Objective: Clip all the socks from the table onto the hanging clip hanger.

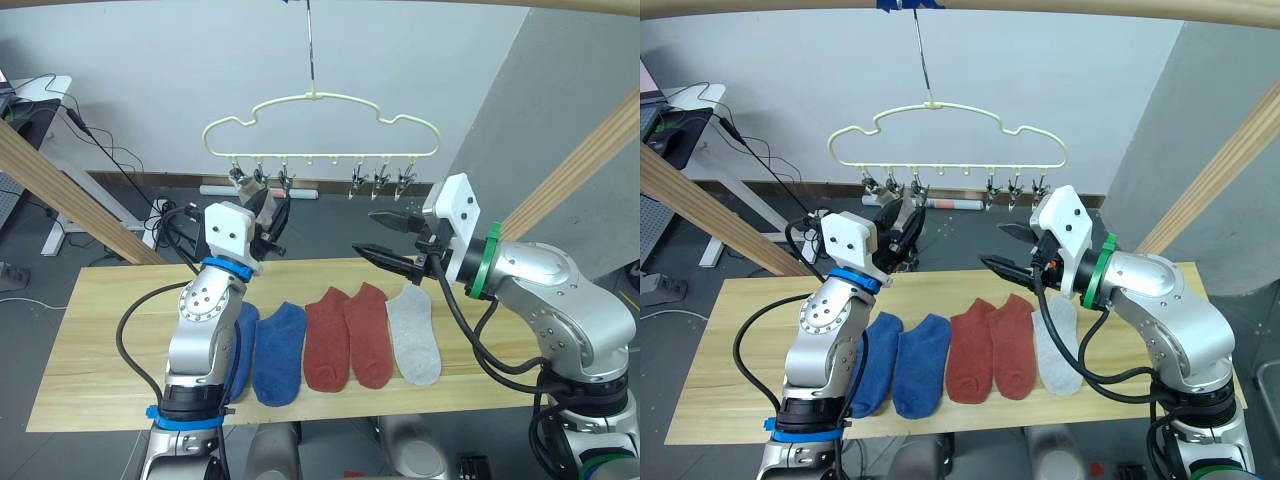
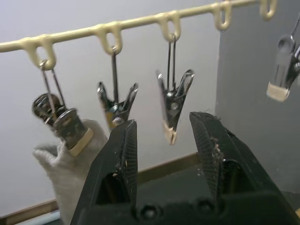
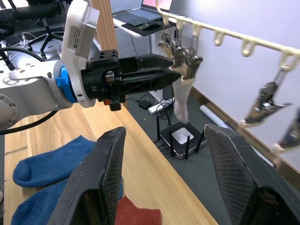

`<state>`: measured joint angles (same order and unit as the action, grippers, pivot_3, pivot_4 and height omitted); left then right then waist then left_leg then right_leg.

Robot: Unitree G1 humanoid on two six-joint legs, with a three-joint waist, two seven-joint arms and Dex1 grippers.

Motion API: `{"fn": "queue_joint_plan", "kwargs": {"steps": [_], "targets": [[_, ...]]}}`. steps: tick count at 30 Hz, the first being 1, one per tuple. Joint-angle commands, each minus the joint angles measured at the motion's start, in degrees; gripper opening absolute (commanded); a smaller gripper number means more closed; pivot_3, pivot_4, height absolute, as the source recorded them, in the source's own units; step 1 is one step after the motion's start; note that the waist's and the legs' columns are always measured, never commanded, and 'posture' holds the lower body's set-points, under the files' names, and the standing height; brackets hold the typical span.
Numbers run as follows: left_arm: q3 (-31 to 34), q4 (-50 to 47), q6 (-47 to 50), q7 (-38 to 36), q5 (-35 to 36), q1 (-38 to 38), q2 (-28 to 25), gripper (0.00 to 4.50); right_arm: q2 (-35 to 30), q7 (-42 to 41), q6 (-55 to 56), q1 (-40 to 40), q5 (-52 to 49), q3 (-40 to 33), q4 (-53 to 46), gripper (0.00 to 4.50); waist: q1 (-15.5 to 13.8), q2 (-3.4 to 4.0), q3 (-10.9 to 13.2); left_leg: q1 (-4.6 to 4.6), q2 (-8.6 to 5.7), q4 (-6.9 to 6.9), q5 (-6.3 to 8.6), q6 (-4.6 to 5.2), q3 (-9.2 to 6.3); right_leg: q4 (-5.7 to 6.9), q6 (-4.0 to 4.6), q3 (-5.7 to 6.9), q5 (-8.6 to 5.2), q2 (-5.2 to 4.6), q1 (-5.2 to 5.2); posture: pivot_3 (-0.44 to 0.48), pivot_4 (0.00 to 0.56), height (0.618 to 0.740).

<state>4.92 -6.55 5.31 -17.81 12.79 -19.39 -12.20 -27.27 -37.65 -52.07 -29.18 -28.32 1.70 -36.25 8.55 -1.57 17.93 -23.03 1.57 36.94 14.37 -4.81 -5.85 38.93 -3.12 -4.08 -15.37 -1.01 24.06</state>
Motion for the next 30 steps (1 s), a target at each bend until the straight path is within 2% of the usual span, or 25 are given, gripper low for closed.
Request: {"fn": "queue_joint_plan", "kwargs": {"steps": [1, 14, 30], "targets": [[0.72, 0.08, -2.64, 1.35, -0.94, -1.06, 0.3, 1.97, -1.23, 0.7, 0.41, 0.33, -1.55, -1.55, -2.35, 2.82, 0.1, 0.0, 0.0, 0.0, 0.0, 0.0, 0.0, 0.0, 0.0, 0.0, 0.0, 0.0, 0.0, 0.0, 0.0, -0.292, 0.323, 0.74], [-0.1, 1.51, -4.93, 2.39, -1.94, -0.86, 1.07, 1.97, -1.91, 3.73, 1.08, 0.41, -3.23, -1.56, -2.4, 2.82, 0.62, -0.01, 0.0, -0.01, 0.0, -0.02, 0.0, 0.0, 0.0, -0.02, -0.01, 0.0, -0.01, 0.0, 0.0, -0.298, 0.322, 0.74], [1.36, 6.5, -6.05, 3.87, -1.84, -5.66, 1.31, 1.97, -2.03, 4.32, 1.53, 0.55, -4.13, -1.55, -2.04, 2.82, 1.04, -0.02, 0.01, -0.02, 0.0, -0.05, 0.0, 0.0, 0.0, -0.06, -0.03, 0.0, -0.02, 0.01, 0.0, -0.3, 0.322, 0.74]]}}
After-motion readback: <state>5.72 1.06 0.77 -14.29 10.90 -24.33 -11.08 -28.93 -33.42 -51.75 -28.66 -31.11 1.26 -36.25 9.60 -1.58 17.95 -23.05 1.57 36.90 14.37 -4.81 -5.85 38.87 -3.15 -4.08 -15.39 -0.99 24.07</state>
